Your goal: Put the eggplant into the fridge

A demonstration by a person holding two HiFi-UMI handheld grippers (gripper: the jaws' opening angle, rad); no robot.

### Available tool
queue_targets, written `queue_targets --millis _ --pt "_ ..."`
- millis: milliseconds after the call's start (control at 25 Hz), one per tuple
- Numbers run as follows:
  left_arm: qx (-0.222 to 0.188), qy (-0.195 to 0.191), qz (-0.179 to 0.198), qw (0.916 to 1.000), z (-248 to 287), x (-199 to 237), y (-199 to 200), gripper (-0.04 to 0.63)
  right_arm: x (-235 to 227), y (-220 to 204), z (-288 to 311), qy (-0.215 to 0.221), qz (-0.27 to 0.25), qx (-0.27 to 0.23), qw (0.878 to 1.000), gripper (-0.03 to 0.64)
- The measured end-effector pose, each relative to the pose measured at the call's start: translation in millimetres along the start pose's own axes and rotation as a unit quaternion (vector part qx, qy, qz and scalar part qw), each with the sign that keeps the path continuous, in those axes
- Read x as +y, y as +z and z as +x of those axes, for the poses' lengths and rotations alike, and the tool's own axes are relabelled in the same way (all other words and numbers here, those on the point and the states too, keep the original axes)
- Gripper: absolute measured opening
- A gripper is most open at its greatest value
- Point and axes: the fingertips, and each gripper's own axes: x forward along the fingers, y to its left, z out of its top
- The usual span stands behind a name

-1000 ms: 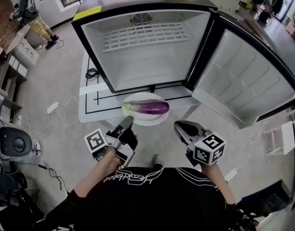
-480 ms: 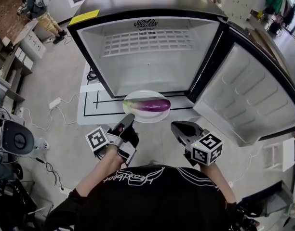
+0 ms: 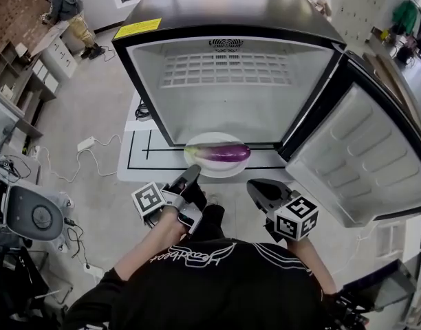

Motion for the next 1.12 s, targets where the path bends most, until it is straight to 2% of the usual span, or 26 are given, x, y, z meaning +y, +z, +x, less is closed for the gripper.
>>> queue_targets --millis 560,1120 --pt "0.006 0.045 0.016 0.9988 67 20 30 0.02 -33 18 31 -0.009 0.005 0.011 1.0 0.006" --pt "-0.028 0.079 0.024 0.9962 129 41 49 0.02 -56 19 50 -0.007 0.02 0.016 1.0 0.006"
